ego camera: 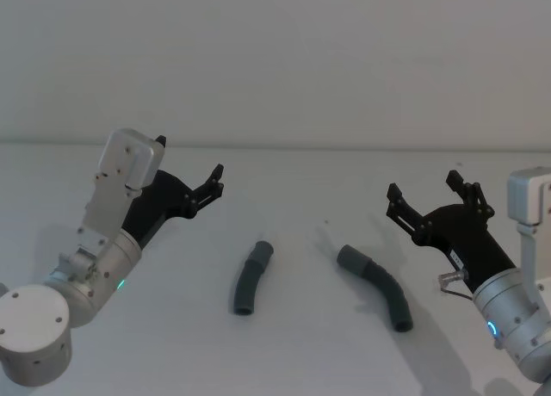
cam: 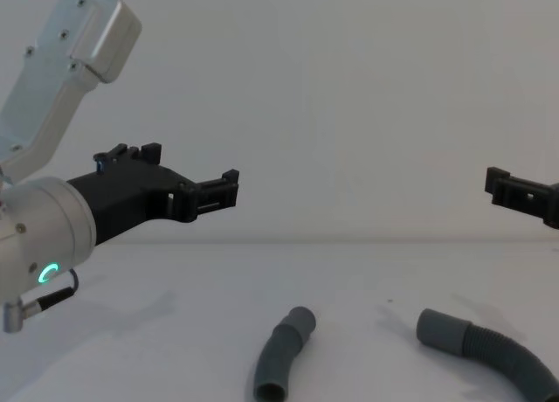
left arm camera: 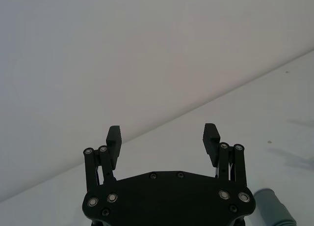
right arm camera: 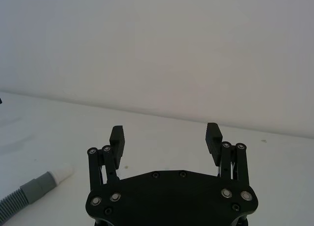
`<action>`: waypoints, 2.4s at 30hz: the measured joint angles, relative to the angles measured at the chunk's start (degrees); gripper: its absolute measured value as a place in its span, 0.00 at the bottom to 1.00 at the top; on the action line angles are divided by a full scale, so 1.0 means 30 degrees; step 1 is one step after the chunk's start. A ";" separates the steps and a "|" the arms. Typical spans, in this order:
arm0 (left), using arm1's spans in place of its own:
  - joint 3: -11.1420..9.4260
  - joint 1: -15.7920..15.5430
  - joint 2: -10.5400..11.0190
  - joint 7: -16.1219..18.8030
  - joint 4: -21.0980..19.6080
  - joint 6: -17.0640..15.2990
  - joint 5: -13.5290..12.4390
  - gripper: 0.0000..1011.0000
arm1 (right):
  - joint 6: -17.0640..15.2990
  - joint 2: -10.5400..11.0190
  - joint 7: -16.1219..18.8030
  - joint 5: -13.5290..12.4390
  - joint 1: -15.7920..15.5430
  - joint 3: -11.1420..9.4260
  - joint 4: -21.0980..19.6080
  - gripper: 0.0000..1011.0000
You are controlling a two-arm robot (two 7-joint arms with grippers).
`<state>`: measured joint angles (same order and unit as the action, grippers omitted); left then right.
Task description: Use both hands to pick up one end of the pipe from the table, align the ends, and insert them.
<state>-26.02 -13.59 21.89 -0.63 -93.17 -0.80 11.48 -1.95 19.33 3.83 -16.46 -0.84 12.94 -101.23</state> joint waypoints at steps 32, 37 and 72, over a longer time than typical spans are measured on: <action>-0.0001 0.0000 0.0000 0.0000 -0.0001 0.0000 0.0001 0.99 | 0.0000 0.0000 -0.0001 0.0000 -0.0001 0.0000 0.0000 1.00; -0.0001 0.0000 0.0000 0.0000 0.0000 0.0000 0.0001 0.99 | 0.0000 0.0000 0.0000 0.0000 0.0000 0.0001 0.0000 1.00; -0.0001 0.0000 0.0000 0.0000 -0.0001 0.0000 0.0001 0.99 | 0.0000 0.0000 0.0000 0.0000 0.0001 0.0001 0.0000 0.99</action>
<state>-26.02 -13.59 21.89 -0.63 -93.18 -0.80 11.48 -1.95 19.33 3.83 -16.47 -0.84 12.94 -101.23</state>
